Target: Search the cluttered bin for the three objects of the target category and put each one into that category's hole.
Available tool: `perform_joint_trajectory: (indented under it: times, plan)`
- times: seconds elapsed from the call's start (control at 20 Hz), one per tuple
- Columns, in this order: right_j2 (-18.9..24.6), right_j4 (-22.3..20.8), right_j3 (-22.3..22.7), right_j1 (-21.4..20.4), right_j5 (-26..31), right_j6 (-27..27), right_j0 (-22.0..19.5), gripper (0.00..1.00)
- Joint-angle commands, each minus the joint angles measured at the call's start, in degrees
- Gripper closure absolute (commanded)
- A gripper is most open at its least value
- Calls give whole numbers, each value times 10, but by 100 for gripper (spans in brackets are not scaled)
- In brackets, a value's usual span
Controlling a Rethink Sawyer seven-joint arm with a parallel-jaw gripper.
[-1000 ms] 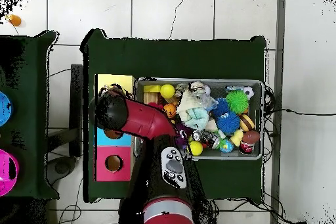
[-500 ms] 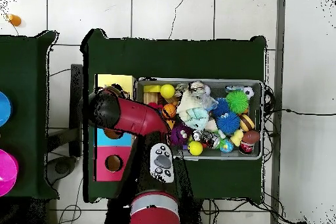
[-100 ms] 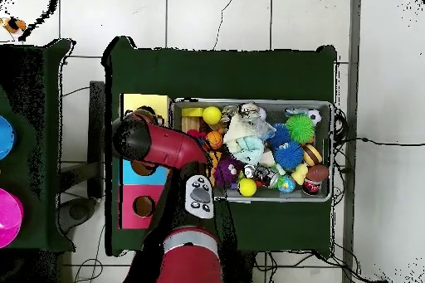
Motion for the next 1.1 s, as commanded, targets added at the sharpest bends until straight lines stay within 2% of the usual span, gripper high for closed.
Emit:
perform_joint_trajectory:
  times: [0.05, 0.15, 0.55, 0.8, 1.1]
  plan:
    - [9, 13, -5, 43, -42, 138, -5, 0]
    - [1, 14, -2, 35, -34, 137, -4, 0]
    - [-22, 7, 6, -20, 66, 124, -5, 0]
    - [-60, 1, -6, -64, 159, 136, 13, 0]
    - [-88, -9, -31, -97, 252, 151, 27, 0]
